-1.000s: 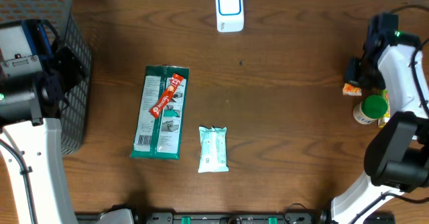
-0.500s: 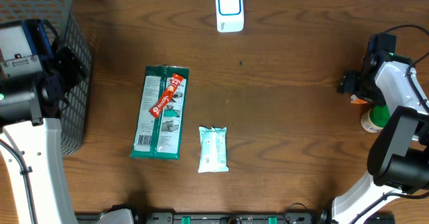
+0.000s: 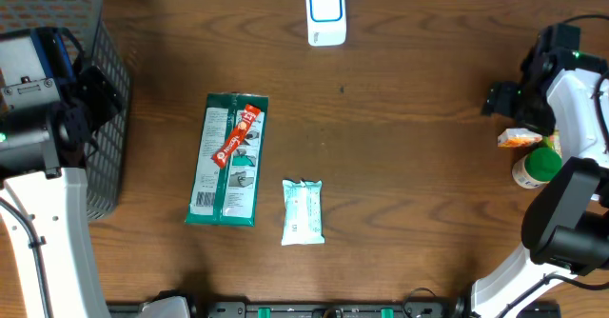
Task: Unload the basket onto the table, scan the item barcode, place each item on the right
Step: 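Carry the tissue pack to the right edge and release it, then move the right gripper over the mint-green wet-wipe pack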
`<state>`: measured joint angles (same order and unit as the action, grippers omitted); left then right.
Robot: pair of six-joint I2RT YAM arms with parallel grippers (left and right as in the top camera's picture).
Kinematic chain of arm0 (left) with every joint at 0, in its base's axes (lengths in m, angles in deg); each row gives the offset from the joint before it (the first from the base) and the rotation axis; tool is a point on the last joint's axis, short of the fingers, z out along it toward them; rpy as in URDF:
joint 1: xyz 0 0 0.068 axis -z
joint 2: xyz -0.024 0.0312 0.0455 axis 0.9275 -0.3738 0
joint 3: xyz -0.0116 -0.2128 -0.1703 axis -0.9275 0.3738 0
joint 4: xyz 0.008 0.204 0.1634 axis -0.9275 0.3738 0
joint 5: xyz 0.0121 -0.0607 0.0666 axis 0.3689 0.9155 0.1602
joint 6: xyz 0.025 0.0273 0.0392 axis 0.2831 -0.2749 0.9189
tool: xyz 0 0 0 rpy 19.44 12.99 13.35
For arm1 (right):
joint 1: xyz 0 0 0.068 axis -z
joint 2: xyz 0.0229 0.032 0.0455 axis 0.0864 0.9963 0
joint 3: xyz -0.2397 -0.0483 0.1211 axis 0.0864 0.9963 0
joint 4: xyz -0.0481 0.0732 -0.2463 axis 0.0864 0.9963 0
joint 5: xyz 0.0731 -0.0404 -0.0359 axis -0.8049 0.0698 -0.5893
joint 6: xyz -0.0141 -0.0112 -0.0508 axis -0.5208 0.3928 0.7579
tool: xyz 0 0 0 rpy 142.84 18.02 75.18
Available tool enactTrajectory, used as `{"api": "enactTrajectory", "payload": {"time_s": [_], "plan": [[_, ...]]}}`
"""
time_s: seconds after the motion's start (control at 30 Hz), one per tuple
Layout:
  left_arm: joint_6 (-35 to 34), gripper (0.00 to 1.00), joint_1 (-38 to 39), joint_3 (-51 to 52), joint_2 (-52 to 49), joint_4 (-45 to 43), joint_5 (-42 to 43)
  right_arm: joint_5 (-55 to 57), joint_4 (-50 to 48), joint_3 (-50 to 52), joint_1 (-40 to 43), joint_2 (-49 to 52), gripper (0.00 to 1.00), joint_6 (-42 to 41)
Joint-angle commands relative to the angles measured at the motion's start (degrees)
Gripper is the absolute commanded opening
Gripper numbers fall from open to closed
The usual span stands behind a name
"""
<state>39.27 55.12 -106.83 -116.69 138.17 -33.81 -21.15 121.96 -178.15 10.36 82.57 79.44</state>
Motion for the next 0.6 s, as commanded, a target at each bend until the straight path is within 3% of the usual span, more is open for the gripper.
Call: {"api": "enactTrajectory", "payload": {"time_s": [0.0,0.03,0.1,0.37,0.57], "plan": [[0.5,0.88,-0.2,-0.4,-0.2,0.0,-0.7,-15.0,1.0,-0.5,0.3,-0.6,0.84,3.3],[0.5,0.88,-0.2,-0.4,-0.2,0.0,-0.7,-18.1,1.3,0.0,0.1,-0.6,0.75,3.3],[0.5,0.88,-0.2,-0.4,-0.2,0.0,-0.7,-22.0,1.3,1.1,-0.7,-0.5,0.70,3.3],[0.5,0.88,-0.2,-0.4,-0.2,0.0,-0.7,-24.3,-1.3,7.1,-11.5,-0.5,0.70,3.3],[0.5,0.88,-0.2,-0.4,-0.2,0.0,-0.7,-24.3,-7.6,12.7,-24.1,-0.5,0.72,2.8]]}}
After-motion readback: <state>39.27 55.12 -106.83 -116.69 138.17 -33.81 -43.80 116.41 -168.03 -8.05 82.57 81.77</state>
